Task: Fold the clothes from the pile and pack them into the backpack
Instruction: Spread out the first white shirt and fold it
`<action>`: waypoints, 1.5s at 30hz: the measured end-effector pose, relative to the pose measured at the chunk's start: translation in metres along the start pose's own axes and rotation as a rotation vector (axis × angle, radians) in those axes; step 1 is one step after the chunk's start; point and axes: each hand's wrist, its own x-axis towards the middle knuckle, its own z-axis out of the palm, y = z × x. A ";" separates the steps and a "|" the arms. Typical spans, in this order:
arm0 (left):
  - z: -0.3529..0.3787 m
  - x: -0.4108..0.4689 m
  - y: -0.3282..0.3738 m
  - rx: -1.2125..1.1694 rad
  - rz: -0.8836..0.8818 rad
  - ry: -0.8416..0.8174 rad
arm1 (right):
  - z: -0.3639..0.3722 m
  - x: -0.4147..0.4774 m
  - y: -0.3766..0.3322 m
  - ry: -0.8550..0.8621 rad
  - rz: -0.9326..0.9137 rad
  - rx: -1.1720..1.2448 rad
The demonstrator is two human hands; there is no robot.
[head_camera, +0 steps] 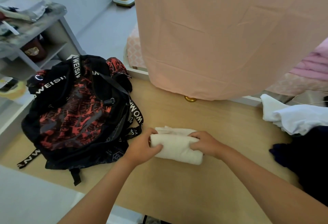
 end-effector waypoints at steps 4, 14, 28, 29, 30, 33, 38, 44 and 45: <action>0.011 0.011 0.002 -0.131 -0.147 0.145 | 0.003 0.002 0.003 0.329 0.033 -0.041; 0.057 0.038 0.006 0.664 0.343 0.049 | 0.048 0.022 -0.001 0.516 -0.315 -0.792; 0.059 0.042 -0.022 0.478 0.231 -0.058 | 0.053 0.015 0.034 0.342 -0.262 -0.836; 0.058 0.045 -0.018 0.480 0.201 -0.072 | 0.053 0.017 0.033 0.345 -0.260 -0.838; 0.056 0.049 -0.014 0.518 0.176 -0.074 | 0.052 0.017 0.031 0.335 -0.260 -0.841; 0.047 0.054 -0.004 0.759 0.225 -0.012 | 0.051 0.018 0.028 0.305 -0.260 -0.846; 0.045 0.024 -0.021 0.669 0.206 0.080 | 0.057 0.026 0.026 0.235 -0.333 -0.808; 0.016 -0.003 -0.029 0.738 -0.071 -0.050 | 0.077 0.039 -0.008 0.130 -0.468 -0.891; 0.008 -0.003 -0.028 0.735 -0.080 -0.086 | 0.078 0.040 -0.017 0.098 -0.460 -0.937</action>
